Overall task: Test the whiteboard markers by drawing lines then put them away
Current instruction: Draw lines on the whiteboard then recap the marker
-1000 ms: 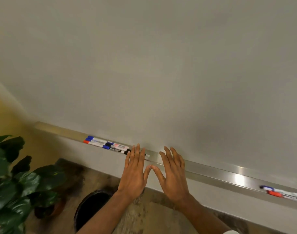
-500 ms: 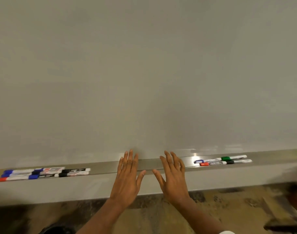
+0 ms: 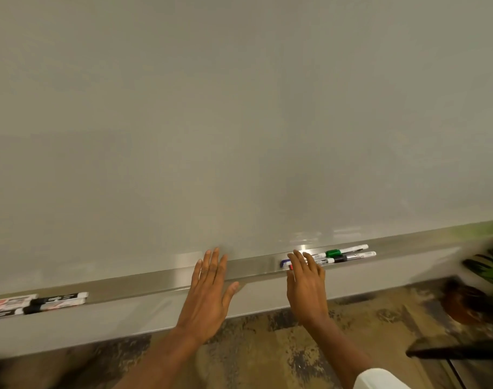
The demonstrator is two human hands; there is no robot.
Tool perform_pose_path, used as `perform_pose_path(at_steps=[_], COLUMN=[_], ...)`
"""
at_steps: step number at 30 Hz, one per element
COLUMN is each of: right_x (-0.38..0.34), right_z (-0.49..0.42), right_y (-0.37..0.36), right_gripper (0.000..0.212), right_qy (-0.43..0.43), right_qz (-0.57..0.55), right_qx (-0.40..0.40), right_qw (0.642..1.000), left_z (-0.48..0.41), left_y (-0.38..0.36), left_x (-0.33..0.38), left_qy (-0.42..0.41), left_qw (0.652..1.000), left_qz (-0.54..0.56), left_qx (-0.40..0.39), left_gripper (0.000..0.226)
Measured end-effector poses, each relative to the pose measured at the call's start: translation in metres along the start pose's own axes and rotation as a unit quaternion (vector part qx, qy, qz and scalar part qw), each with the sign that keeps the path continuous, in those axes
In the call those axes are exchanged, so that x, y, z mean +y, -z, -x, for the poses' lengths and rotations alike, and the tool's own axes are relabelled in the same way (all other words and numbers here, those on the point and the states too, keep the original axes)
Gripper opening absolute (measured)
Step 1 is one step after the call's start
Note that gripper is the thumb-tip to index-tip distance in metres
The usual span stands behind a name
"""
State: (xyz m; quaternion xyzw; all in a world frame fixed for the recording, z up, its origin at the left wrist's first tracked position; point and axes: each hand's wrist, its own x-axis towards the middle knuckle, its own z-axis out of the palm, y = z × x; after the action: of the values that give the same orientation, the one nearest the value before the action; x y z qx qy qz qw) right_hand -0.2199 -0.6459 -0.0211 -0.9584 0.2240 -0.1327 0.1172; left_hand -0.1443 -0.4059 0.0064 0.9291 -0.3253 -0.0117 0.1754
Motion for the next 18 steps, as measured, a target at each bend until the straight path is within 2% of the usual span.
perform_pose_path(at_steps=[6, 18], right_x=[0.021, 0.033], right_z=[-0.027, -0.056], right_y=[-0.019, -0.044], right_gripper=[0.046, 0.039], right_qy=[0.002, 0.068], right_qz=[0.023, 0.029], right_qx=[-0.023, -0.042], right_qw=[0.999, 0.996], left_z=[-0.014, -0.021], left_y=[-0.013, -0.024], left_x=[0.005, 0.009], left_qy=[-0.002, 0.012], left_qw=[1.000, 0.999], left_qz=[-0.008, 0.022], left_qx=[0.010, 0.027], left_gripper=[0.067, 0.066])
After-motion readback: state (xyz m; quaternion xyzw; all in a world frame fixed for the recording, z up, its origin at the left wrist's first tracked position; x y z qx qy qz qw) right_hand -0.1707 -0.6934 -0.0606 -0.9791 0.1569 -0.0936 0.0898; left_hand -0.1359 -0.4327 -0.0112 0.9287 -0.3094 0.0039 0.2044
